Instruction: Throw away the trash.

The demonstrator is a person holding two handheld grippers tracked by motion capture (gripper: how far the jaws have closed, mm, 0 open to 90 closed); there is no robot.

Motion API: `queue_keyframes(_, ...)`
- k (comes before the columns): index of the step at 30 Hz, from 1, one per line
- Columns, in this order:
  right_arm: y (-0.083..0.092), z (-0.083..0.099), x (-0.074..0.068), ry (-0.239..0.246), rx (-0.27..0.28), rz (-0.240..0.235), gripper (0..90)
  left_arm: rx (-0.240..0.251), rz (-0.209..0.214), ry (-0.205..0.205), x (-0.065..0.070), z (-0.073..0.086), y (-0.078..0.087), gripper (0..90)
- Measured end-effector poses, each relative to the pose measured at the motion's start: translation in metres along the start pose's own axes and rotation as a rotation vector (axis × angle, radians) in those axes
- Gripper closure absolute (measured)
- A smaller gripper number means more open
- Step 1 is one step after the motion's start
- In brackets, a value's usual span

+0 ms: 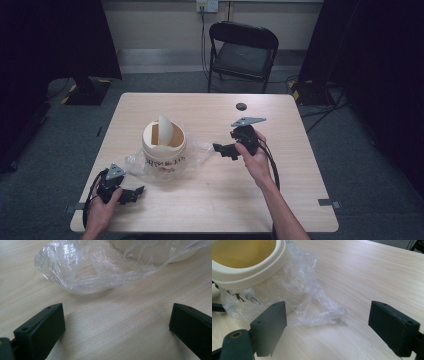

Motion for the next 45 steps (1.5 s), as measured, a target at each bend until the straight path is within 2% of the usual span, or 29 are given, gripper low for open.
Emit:
queue_keyframes(3, 0.009, 0.009, 0.006, -0.015, 0.010, 0.027, 14.4, 0.000, 0.000, 0.000, 0.000, 0.000, 0.000, 0.0)
queue_keyframes(8, 0.021, 0.029, 0.015, -0.029, 0.015, 0.030, 14.4, 0.000, 0.000, 0.000, 0.000, 0.000, 0.000, 0.0)
queue_keyframes(10, 0.026, 0.039, 0.022, -0.051, 0.004, 0.080, 14.4, 0.002, 0.000, 0.003, 0.000, 0.000, 0.000, 0.0)
queue_keyframes(14, 0.036, 0.056, 0.031, -0.081, -0.011, 0.145, 14.4, 0.001, 0.000, 0.000, 0.000, 0.000, 0.000, 0.0)
queue_keyframes(22, 0.057, 0.096, 0.047, -0.134, -0.043, 0.203, 14.5, -0.001, -0.002, 0.001, 0.000, 0.000, 0.000, 0.0)
queue_keyframes(27, 0.063, 0.118, 0.055, -0.167, -0.061, 0.248, 14.7, 0.000, -0.004, 0.004, 0.001, 0.000, 0.000, 0.0)
queue_keyframes(30, 0.066, 0.129, 0.057, -0.179, -0.076, 0.253, 14.5, 0.000, -0.004, 0.006, 0.001, 0.000, 0.000, 0.0)
queue_keyframes(37, 0.067, 0.154, 0.061, -0.191, -0.115, 0.312, 14.6, 0.001, -0.003, 0.010, 0.001, 0.000, 0.000, 0.0)
queue_keyframes(40, 0.064, 0.162, 0.063, -0.215, -0.117, 0.316, 14.4, 0.001, -0.004, 0.011, 0.001, 0.000, 0.000, 0.0)
queue_keyframes(45, 0.065, 0.166, 0.063, -0.208, -0.108, 0.329, 14.3, 0.000, -0.005, 0.008, 0.001, 0.000, 0.000, 0.0)
Point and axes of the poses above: each handheld gripper's, and its own axes: y roughly backward along the jaws, z roughly out of its underside, x roughly to its right, the point moved 2 cm from there along -y, roughly forward along the jaws, and after that the axes turned 3 degrees about -z, right-handed, at the moved point
